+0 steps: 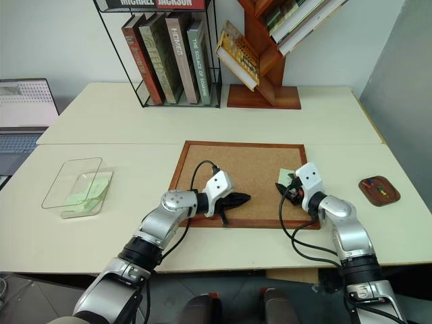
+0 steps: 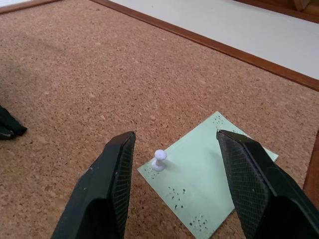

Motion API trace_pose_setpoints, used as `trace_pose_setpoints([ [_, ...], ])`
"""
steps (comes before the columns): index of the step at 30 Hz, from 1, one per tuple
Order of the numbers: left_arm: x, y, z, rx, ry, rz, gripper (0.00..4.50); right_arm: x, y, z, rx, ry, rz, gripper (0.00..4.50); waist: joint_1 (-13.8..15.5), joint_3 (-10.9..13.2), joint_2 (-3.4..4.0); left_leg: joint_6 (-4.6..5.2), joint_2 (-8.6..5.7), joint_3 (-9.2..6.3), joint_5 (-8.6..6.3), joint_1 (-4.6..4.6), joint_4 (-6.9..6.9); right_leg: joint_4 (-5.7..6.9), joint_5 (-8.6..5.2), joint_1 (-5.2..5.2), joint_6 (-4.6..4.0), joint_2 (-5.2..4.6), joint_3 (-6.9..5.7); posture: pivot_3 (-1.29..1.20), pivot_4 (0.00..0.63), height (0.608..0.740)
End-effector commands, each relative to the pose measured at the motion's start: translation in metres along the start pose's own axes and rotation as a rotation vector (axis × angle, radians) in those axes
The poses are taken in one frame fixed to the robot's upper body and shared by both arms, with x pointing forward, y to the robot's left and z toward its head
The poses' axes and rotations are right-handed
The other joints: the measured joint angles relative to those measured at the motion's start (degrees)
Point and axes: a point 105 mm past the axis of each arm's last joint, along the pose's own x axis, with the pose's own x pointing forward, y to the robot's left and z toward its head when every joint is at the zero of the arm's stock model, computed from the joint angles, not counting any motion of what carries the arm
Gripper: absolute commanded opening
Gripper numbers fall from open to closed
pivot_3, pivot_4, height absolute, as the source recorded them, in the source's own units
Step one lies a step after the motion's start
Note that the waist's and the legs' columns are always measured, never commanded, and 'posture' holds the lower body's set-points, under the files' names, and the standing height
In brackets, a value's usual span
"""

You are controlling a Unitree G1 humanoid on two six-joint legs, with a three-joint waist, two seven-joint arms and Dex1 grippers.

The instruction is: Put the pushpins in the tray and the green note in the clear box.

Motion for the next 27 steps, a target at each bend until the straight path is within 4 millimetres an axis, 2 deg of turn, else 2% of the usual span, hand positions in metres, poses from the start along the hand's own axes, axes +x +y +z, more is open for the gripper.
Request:
trace_pose_setpoints([
  [1, 0.000, -0.006, -0.023, -0.025, 0.088, -0.010, 0.00, 0.004, 0.000, 0.007, -0.035, -0.025, -0.004, 2.24, -0.02, 0.00, 0.00, 0.00, 0.00, -0.01, 0.00, 0.00, 0.00, 0.01, 0.00, 0.00, 0.00, 0.00, 0.00, 0.00, 0.150, 0.740],
  [2, 0.000, -0.006, -0.022, -0.025, 0.087, -0.010, 0.00, 0.005, 0.000, 0.007, -0.035, -0.023, -0.005, 1.92, -0.03, 0.00, 0.00, 0.00, 0.01, -0.01, 0.00, 0.00, 0.00, 0.01, 0.00, 0.00, 0.00, 0.00, 0.00, 0.00, 0.150, 0.740],
  [7, -0.001, -0.006, -0.023, -0.024, 0.089, -0.010, 0.00, 0.006, 0.004, 0.004, -0.032, -0.017, 0.001, 0.88, -0.04, 0.00, 0.00, 0.00, 0.00, 0.01, 0.00, 0.00, 0.01, 0.02, 0.01, 0.00, 0.01, 0.00, 0.00, 0.00, 0.150, 0.740],
  [12, -0.001, -0.005, -0.023, -0.022, 0.092, -0.009, 0.00, 0.005, 0.007, 0.004, -0.034, -0.019, 0.015, 0.09, -0.04, 0.00, 0.00, 0.00, 0.00, 0.01, 0.00, 0.00, 0.01, 0.01, 0.00, 0.01, 0.01, 0.00, 0.00, 0.00, 0.150, 0.740],
  [16, -0.001, -0.006, -0.023, -0.021, 0.092, -0.011, 0.00, 0.004, 0.010, 0.013, -0.050, -0.047, 0.031, 0.03, -0.03, 0.00, 0.00, 0.00, 0.00, 0.01, 0.00, 0.00, 0.01, 0.01, 0.00, 0.01, 0.01, 0.00, 0.00, 0.00, 0.150, 0.740],
  [20, -0.002, -0.006, -0.024, -0.021, 0.092, -0.013, 0.00, -0.004, 0.018, 0.032, -0.137, -0.106, 0.083, 0.03, 0.06, 0.00, 0.01, 0.00, 0.00, -0.01, 0.00, -0.03, -0.01, 0.00, 0.00, -0.02, 0.01, 0.00, 0.00, 0.00, 0.150, 0.740],
  [27, -0.001, -0.004, -0.024, -0.023, 0.092, -0.002, 0.00, -0.017, 0.020, 0.061, -0.256, -0.173, 0.105, 0.03, -0.01, 0.00, 0.00, 0.00, 0.00, -0.01, 0.00, -0.03, -0.03, -0.02, 0.01, -0.04, 0.02, 0.00, -0.04, 0.00, 0.150, 0.740],
])
